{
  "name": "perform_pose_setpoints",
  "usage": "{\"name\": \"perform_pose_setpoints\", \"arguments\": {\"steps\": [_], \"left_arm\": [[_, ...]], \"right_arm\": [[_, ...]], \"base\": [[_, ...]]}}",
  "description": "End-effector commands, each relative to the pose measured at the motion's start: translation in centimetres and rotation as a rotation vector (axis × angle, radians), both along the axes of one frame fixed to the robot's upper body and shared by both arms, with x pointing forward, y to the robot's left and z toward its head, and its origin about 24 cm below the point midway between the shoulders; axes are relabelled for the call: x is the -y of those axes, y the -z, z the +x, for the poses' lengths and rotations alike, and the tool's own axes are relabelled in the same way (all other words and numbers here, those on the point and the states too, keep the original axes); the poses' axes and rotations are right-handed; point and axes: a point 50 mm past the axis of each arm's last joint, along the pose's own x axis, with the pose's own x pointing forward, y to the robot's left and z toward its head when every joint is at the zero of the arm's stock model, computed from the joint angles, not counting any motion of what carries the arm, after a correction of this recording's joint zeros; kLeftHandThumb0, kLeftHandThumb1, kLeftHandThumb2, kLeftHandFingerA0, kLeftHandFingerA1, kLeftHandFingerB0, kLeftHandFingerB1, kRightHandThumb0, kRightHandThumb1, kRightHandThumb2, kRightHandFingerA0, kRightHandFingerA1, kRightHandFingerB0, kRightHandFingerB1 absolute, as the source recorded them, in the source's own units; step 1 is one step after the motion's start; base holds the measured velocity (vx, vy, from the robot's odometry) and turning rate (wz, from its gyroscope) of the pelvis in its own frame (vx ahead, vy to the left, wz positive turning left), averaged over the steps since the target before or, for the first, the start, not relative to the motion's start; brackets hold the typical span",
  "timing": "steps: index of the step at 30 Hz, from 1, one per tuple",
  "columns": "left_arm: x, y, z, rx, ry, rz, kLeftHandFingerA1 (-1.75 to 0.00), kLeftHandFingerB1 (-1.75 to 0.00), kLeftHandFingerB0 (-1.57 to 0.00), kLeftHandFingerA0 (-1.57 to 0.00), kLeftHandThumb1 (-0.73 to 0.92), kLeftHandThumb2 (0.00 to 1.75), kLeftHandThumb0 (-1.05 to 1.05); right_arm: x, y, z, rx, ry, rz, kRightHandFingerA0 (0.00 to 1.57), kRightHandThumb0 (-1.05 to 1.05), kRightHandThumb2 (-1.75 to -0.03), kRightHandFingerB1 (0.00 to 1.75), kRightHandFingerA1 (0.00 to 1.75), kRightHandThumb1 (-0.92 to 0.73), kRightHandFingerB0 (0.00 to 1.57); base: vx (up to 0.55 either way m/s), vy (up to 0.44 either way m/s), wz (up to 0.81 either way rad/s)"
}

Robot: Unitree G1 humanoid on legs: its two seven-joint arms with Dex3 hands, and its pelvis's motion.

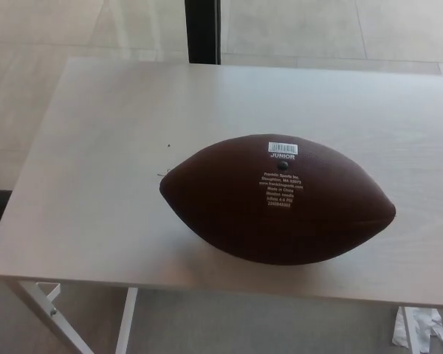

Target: The robot uses both its hands to grab the left and right ends of a football kept in the middle of the desk infront of it, lifts it up and places it in the palm of a person

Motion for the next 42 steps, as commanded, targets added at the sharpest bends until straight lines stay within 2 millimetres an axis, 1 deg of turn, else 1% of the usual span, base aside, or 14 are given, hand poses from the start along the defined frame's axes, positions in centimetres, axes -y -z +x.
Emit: {"name": "perform_pose_setpoints", "arguments": {"steps": [1, 8, 9, 12, 14, 19, 20, 21, 22, 27, 28, 30, 33, 42], "left_arm": [[-1.5, -2.4, -0.1, 0.123, -0.049, -0.077, -0.61, -0.39, -0.36, -0.61, 0.65, 0.6, -0.71], [-3.0, -4.4, 0.4, 0.434, -0.375, -0.104, -0.65, -0.5, -0.16, -0.31, 0.66, 0.98, -0.73], [-3.2, -4.7, 0.8, 0.464, -0.402, -0.089, -0.67, -0.5, -0.14, -0.37, 0.7, 1.03, -0.75], [-4.3, -6.2, 2.1, 0.571, -0.491, -0.033, -0.65, -0.42, -0.18, -0.39, 0.87, 0.66, -0.75], [-4.9, -8.5, 4.4, 0.677, -0.504, 0.006, -0.68, -0.52, -0.19, -0.44, 0.7, 1.04, -0.76], [-5.0, -12.9, 9.0, 0.819, -0.411, 0.05, -0.61, -0.42, -0.31, -0.5, 0.86, 0.65, -0.76], [-4.9, -14.0, 10.2, 0.842, -0.377, 0.063, -0.61, -0.46, -0.35, -0.53, 0.84, 0.65, -0.8], [-4.4, -15.4, 11.5, 0.863, -0.329, 0.084, -0.65, -0.53, -0.41, -0.64, 0.82, 0.65, -0.85], [-4.0, -16.3, 12.4, 0.88, -0.296, 0.099, -0.63, -0.57, -0.49, -0.72, 0.81, 0.65, -0.89], [1.1, -22.5, 19.3, 1.035, -0.064, 0.119, -0.53, -0.51, -0.59, -0.73, 0.75, 0.64, -0.97], [2.3, -23.3, 20.3, 1.065, -0.008, 0.101, -0.58, -0.52, -0.42, -0.56, 0.61, 1.06, -0.89], [5.4, -24.7, 22.9, 1.101, 0.073, 0.077, -0.43, -0.33, -0.3, -0.39, 0.92, 0.68, -0.68], [7.8, -24.5, 24.4, 1.123, 0.158, 0.026, -0.4, -0.32, -0.2, -0.3, 0.92, 0.71, -0.64], [17.0, -18.7, 26.8, 1.011, 0.387, -0.146, -0.5, -0.37, -0.29, -0.4, 0.92, 0.67, -0.72]], "right_arm": [[2.0, -3.5, -0.6, 0.292, 0.105, -0.002, 0.2, -0.67, -0.89, 0.41, 0.58, -0.54, 0.05], [2.8, -5.3, -0.1, 0.619, 0.234, -0.001, 0.2, -0.7, -0.92, 0.41, 0.61, -0.59, 0.07], [3.0, -5.9, 0.3, 0.675, 0.241, -0.013, 0.79, -0.75, -0.91, 0.4, 1.29, -0.57, 0.0], [3.7, -8.3, 1.5, 0.83, 0.28, -0.076, 0.34, -0.65, -0.65, 0.24, 0.93, -0.81, 0.1], [4.0, -10.7, 3.2, 1.008, 0.3, -0.058, 0.26, -0.74, -0.97, 0.24, 0.6, -0.58, 0.03], [3.2, -14.4, 6.6, 1.108, 0.196, -0.088, 0.36, -0.78, -0.65, 0.26, 0.54, -0.8, 0.08], [2.7, -15.3, 7.5, 1.129, 0.159, -0.097, 0.31, -0.83, -1.02, 0.25, 0.58, -0.68, 0.07], [2.1, -16.2, 8.5, 1.161, 0.112, -0.091, 0.36, -0.78, -0.65, 0.25, 0.53, -0.8, 0.04], [1.8, -16.7, 9.2, 1.183, 0.09, -0.083, 0.33, -0.82, -1.0, 0.22, 0.6, -0.64, 0.07], [-2.3, -19.2, 14.8, 1.247, -0.109, -0.107, 0.56, -0.75, -0.65, 0.3, 0.5, -0.81, 0.26], [-3.1, -19.2, 15.6, 1.246, -0.167, -0.096, 0.55, -0.76, -0.65, 0.31, 0.5, -0.82, 0.28], [-5.5, -18.5, 17.9, 1.205, -0.251, -0.115, 0.56, -0.8, -0.65, 0.33, 0.47, -0.81, 0.35], [-7.3, -17.5, 19.5, 1.173, -0.303, -0.081, 0.51, -0.88, -1.04, 0.49, 0.57, -0.66, 0.34], [-16.7, -10.4, 23.3, 1.054, -0.438, 0.25, 0.47, -0.77, -0.64, 0.31, 0.42, -0.78, 0.33]], "base": [[0.0, 0.0, 0.0], [0.0, 0.0, 0.0], [0.0, 0.0, 0.0], [0.0, 0.0, 0.0], [0.0, 0.0, 0.0], [0.0, 0.0, 0.0], [0.0, 0.0, 0.0], [0.0, 0.0, 0.0], [0.0, 0.021, -0.08], [0.0, 0.005, -0.02], [0.0, 0.0, 0.0], [0.0, 0.0, 0.0], [0.0, 0.0, 0.0], [0.0, 0.0, 0.04]]}}
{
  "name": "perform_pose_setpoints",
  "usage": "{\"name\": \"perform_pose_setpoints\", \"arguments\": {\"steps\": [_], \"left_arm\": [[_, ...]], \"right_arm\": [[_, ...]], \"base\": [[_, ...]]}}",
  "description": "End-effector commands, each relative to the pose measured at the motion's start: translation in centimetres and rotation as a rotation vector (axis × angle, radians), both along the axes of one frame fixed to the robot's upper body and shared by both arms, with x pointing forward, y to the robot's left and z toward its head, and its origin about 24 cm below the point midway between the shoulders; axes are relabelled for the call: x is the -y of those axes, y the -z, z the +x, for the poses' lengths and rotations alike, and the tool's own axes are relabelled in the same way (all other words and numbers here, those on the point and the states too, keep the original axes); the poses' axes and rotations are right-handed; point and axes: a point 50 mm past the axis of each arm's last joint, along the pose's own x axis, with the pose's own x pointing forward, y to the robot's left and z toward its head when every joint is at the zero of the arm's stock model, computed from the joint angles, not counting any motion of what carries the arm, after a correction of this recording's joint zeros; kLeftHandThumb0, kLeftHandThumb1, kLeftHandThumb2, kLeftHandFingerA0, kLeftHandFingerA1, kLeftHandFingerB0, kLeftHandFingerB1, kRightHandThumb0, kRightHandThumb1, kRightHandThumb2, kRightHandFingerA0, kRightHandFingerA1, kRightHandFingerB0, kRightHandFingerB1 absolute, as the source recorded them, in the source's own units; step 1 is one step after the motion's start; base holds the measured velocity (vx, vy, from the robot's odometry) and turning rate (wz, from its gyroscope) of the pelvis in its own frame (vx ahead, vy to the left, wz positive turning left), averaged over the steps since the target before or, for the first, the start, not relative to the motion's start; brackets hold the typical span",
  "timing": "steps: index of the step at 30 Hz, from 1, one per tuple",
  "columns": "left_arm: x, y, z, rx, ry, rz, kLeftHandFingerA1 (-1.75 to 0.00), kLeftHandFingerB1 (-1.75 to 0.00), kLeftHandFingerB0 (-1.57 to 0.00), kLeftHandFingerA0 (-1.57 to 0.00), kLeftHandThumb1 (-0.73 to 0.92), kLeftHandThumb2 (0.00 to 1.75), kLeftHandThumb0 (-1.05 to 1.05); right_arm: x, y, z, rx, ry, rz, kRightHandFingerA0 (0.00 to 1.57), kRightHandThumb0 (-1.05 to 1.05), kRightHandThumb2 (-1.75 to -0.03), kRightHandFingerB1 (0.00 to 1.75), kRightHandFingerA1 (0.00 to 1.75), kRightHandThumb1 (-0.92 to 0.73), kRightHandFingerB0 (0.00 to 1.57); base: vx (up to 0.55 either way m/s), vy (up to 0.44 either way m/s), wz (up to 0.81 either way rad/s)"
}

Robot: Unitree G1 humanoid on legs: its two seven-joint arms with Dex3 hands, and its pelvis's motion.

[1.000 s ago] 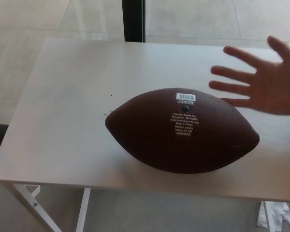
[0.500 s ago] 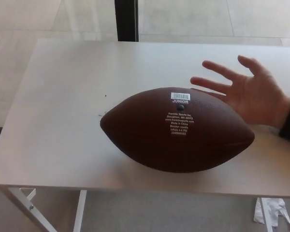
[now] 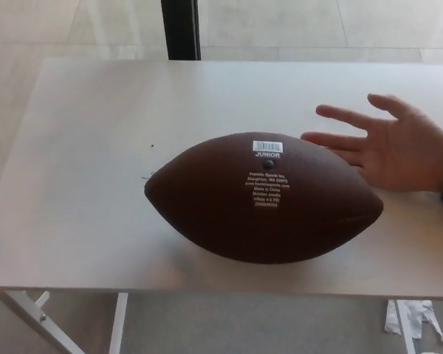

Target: The robot uses both its hands to grab the left and right ends of a football kept in the middle of the desk infront of it, lifts it up and places it in the palm of a person

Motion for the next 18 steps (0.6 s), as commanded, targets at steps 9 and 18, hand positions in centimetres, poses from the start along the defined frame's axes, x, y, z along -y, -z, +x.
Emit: {"name": "perform_pose_setpoints", "arguments": {"steps": [9, 18], "left_arm": [[14.1, 3.7, 3.9, -0.19, 0.271, 0.006, -0.55, -0.39, -0.31, -0.44, 0.92, 0.68, -0.71], [15.1, 5.8, 3.0, -0.265, 0.302, 0.039, -0.55, -0.4, -0.29, -0.43, 0.92, 0.71, -0.73]], "right_arm": [[-16.9, 2.3, 9.1, -0.05, -0.538, 0.03, 0.45, -0.71, -0.66, 0.31, 0.45, -0.84, 0.33], [-17.8, 4.7, 9.0, -0.186, -0.584, 0.002, 0.5, -0.74, -0.66, 0.33, 0.46, -0.85, 0.38]], "base": [[0.0, 0.0, 0.06], [0.0, 0.0, 0.0]]}}
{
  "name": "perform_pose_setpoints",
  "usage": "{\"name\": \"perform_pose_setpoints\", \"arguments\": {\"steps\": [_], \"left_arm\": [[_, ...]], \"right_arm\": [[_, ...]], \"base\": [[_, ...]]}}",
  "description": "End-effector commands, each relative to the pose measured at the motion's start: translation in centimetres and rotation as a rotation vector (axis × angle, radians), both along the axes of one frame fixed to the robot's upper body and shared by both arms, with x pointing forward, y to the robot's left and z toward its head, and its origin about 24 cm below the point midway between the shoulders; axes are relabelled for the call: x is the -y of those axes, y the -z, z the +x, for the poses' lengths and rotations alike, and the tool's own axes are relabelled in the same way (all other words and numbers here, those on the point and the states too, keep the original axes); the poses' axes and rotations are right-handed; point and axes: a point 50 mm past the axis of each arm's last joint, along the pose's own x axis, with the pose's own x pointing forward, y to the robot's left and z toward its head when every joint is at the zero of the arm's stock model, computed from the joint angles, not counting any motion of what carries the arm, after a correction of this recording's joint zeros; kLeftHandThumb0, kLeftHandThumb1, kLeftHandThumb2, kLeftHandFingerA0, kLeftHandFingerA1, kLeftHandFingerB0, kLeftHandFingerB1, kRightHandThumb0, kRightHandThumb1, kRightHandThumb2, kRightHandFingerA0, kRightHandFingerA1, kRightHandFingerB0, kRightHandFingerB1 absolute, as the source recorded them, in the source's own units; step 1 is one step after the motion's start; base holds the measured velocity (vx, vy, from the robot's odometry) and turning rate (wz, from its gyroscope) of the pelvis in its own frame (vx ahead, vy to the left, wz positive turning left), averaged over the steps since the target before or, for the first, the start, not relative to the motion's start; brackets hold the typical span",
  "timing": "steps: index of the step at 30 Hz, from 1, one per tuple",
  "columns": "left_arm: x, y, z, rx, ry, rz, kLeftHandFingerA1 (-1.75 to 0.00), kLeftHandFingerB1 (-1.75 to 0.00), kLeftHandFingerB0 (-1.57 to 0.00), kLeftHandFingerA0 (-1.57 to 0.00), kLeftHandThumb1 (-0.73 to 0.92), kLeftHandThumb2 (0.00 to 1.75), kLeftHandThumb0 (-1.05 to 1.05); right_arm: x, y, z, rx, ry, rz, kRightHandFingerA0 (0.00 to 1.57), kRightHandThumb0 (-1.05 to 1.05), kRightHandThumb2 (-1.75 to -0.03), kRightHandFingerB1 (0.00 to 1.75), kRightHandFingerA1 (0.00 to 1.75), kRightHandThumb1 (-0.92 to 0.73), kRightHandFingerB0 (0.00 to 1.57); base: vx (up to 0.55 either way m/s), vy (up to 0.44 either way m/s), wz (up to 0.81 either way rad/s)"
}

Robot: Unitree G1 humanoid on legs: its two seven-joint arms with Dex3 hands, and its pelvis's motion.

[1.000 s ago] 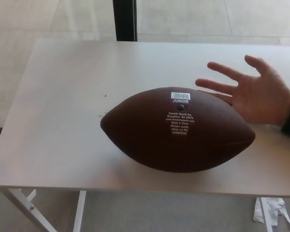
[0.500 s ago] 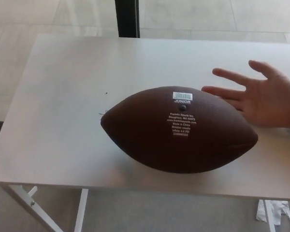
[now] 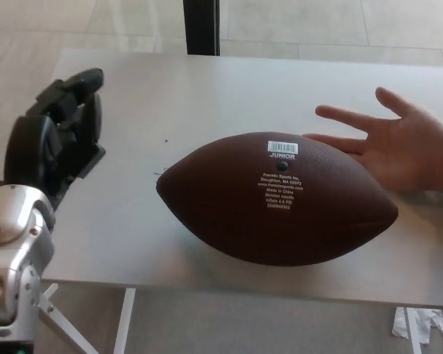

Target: The robot uses both its hands to grab the left and right ends of a football kept in the middle of the desk infront of it, lifts it up and places it in the palm of a person

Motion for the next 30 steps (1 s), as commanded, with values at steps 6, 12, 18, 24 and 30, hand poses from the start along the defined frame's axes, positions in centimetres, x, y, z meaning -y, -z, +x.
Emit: {"name": "perform_pose_setpoints", "arguments": {"steps": [6, 12, 18, 24, 30], "left_arm": [[-0.1, 1.8, -1.0, -0.092, -0.049, 0.075, -0.55, -0.4, -0.3, -0.46, 0.92, 0.72, -0.71], [-0.1, 2.4, -1.4, -0.117, -0.041, 0.101, -0.58, -0.42, -0.31, -0.46, 0.92, 0.73, -0.75], [0.5, 3.6, -1.6, -0.17, -0.049, -0.014, -0.56, -0.36, -0.16, -0.37, 0.91, 0.8, -0.83], [2.7, 4.7, -1.7, -0.209, -0.086, -0.166, -0.54, -0.35, -0.17, -0.39, 0.92, 0.82, -0.87], [5.5, 5.8, -1.9, -0.235, -0.106, -0.337, -0.61, -0.44, -0.12, -0.36, 0.83, 1.19, -0.88]], "right_arm": [[-0.3, 2.6, -0.9, -0.141, 0.009, -0.066, 0.52, -0.76, -0.67, 0.34, 0.48, -0.85, 0.39], [-1.2, 4.1, -1.9, -0.178, 0.028, -0.024, 0.55, -0.75, -0.66, 0.33, 0.55, -0.86, 0.4], [-3.4, 4.3, -1.8, -0.15, 0.044, 0.048, 0.57, -0.82, -0.67, 0.33, 0.57, -0.9, 0.42], [-5.6, 3.7, -1.3, -0.122, 0.035, 0.113, 0.59, -0.81, -0.67, 0.33, 0.6, -0.89, 0.44], [-7.3, 3.5, -1.0, -0.126, 0.052, 0.158, 0.63, -0.81, -0.67, 0.34, 0.59, -0.89, 0.47]], "base": [[0.0, 0.0, 0.0], [0.0, 0.0, 0.0], [0.0, 0.0, 0.0], [0.0, 0.0, 0.0], [0.0, 0.0, 0.0]]}}
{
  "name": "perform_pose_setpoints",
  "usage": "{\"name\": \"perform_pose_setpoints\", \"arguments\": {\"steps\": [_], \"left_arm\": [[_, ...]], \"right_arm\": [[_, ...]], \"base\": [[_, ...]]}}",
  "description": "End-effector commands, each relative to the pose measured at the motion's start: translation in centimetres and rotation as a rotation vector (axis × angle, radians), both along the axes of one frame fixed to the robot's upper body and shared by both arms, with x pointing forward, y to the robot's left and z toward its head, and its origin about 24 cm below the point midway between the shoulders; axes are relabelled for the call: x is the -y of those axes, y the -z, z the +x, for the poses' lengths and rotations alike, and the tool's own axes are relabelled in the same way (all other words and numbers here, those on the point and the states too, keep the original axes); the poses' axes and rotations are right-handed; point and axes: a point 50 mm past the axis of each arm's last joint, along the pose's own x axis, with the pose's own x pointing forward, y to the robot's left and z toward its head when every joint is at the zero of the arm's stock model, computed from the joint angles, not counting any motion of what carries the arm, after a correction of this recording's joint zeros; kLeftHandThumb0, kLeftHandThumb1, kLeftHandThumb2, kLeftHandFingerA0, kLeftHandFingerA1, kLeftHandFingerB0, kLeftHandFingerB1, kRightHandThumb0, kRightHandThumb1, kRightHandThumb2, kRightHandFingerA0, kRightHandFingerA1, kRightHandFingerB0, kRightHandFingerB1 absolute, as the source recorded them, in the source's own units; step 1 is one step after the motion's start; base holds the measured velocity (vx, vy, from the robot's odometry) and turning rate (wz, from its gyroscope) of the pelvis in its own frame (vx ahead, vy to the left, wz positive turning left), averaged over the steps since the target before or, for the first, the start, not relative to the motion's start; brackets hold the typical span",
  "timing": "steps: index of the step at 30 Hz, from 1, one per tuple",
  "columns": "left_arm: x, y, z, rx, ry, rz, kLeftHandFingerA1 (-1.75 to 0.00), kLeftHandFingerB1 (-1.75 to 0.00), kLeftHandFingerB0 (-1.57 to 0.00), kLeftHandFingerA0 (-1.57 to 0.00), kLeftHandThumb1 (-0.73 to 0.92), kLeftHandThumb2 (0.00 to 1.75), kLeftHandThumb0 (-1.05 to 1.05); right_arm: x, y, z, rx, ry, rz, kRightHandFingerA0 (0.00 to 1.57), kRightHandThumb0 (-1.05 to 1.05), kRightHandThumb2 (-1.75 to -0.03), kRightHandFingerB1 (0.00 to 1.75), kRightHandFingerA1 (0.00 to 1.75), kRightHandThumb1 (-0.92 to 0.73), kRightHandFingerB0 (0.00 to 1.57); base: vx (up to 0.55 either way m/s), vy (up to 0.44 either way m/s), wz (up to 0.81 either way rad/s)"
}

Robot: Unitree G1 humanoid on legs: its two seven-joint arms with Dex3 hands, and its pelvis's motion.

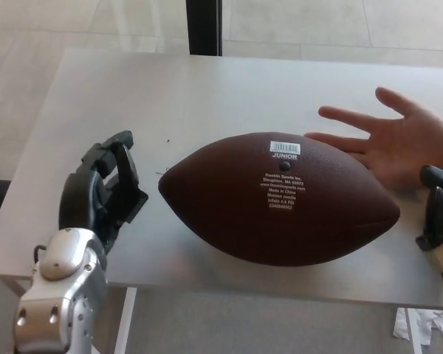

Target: The robot uses both its hands to grab the left and right ends of a football kept in the middle of the desk infront of it, lifts it up and places it in the palm of a person

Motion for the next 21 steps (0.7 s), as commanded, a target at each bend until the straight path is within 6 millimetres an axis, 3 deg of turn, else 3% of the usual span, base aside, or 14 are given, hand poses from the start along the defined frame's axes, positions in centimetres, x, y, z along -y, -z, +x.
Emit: {"name": "perform_pose_setpoints", "arguments": {"steps": [1, 2, 3, 4, 6, 7, 8, 10, 12, 13, 17, 18, 20, 21], "left_arm": [[1.6, 1.1, -0.3, -0.047, -0.056, -0.116, -0.61, -0.45, -0.13, -0.38, 0.83, 1.2, -0.89], [2.0, 1.2, -0.3, -0.047, -0.063, -0.133, -0.63, -0.45, -0.14, -0.41, 0.84, 1.2, -0.91], [2.1, 1.2, -0.3, -0.046, -0.066, -0.14, -0.63, -0.45, -0.14, -0.41, 0.84, 1.2, -0.91], [2.9, 1.4, -0.4, -0.059, -0.081, -0.194, -0.64, -0.45, -0.13, -0.42, 0.86, 1.22, -0.92], [3.3, 1.5, -0.5, -0.062, -0.091, -0.229, -0.64, -0.44, -0.15, -0.43, 0.85, 1.21, -0.91], [3.7, 1.6, -0.6, -0.071, -0.1, -0.259, -0.64, -0.45, -0.14, -0.42, 0.86, 1.24, -0.92], [4.0, 1.7, -0.7, -0.075, -0.1, -0.286, -0.6, -0.36, -0.16, -0.44, 0.92, 0.9, -0.97], [4.9, 1.7, -0.6, -0.08, -0.096, -0.336, -0.61, -0.37, -0.18, -0.44, 0.92, 0.92, -0.98], [5.7, 1.6, -0.5, -0.08, -0.089, -0.364, -0.62, -0.37, -0.18, -0.44, 0.91, 0.93, -0.99], [6.3, 1.6, -0.4, -0.084, -0.091, -0.402, -0.67, -0.45, -0.16, -0.43, 0.92, 1.31, -0.99], [7.0, 1.8, -0.2, -0.095, -0.078, -0.43, -0.68, -0.44, -0.16, -0.44, 0.92, 1.33, -1.04], [7.6, 1.9, -0.2, -0.108, -0.065, -0.428, -0.66, -0.43, -0.15, -0.42, 0.92, 1.35, -1.03], [7.7, 1.9, -0.2, -0.109, -0.063, -0.42, -0.66, -0.43, -0.15, -0.42, 0.92, 1.35, -1.03], [7.9, 2.0, -0.3, -0.115, -0.064, -0.426, -0.67, -0.44, -0.17, -0.44, 0.92, 1.34, -1.03]], "right_arm": [[-0.8, -0.2, 0.2, -0.023, 0.045, 0.011, 0.63, -0.81, -0.67, 0.34, 0.58, -0.9, 0.48], [-1.0, -0.2, 0.3, -0.022, 0.047, 0.012, 0.6, -0.8, -1.12, 0.5, 0.67, -0.73, 0.38], [-1.0, -0.3, 0.4, -0.022, 0.049, 0.011, 0.6, -0.8, -1.12, 0.5, 0.67, -0.73, 0.38], [-1.3, -0.3, 0.5, -0.018, 0.046, 0.009, 0.65, -0.81, -0.67, 0.34, 0.6, -0.9, 0.47], [-1.5, -0.4, 0.7, -0.019, 0.049, 0.004, 0.65, -0.82, -0.68, 0.34, 0.61, -0.9, 0.48], [-1.7, -0.3, 0.7, -0.019, 0.048, 0.009, 0.63, -0.89, -0.9, 0.43, 0.67, -0.72, 0.43], [-1.9, -0.4, 0.8, -0.017, 0.045, 0.014, 0.64, -0.84, -0.68, 0.36, 0.65, -0.9, 0.47], [-2.2, -0.5, 1.0, -0.005, 0.035, 0.035, 0.63, -0.85, -0.67, 0.35, 0.65, -0.91, 0.45], [-2.7, -0.7, 1.0, 0.007, 0.044, 0.083, 0.63, -0.87, -0.68, 0.35, 0.7, -0.9, 0.47], [-3.1, -0.8, 1.0, 0.017, 0.047, 0.13, 0.64, -0.86, -0.67, 0.36, 0.69, -0.9, 0.48], [-3.9, -0.9, 1.0, 0.028, 0.05, 0.171, 0.68, -0.86, -0.68, 0.37, 0.67, -0.88, 0.51], [-4.4, -1.0, 1.2, 0.034, 0.056, 0.174, 0.67, -0.94, -0.9, 0.46, 0.67, -0.69, 0.5], [-4.5, -1.1, 1.3, 0.038, 0.057, 0.176, 0.67, -0.94, -0.9, 0.46, 0.67, -0.69, 0.5], [-4.6, -1.1, 1.3, 0.038, 0.055, 0.171, 0.7, -0.88, -0.67, 0.38, 0.62, -0.9, 0.54]], "base": [[0.0, 0.0, 0.0], [0.0, 0.0, 0.0], [0.0, 0.0, 0.0], [0.0, 0.0, 0.0], [0.0, 0.0, 0.0], [0.0, 0.0, 0.0], [0.0, 0.0, 0.0], [0.0, 0.0, 0.0], [0.0, 0.0, 0.0], [0.0, 0.0, 0.0], [0.0, 0.0, 0.0], [0.0, 0.0, 0.0], [0.0, 0.0, 0.0], [0.0, 0.0, 0.0]]}}
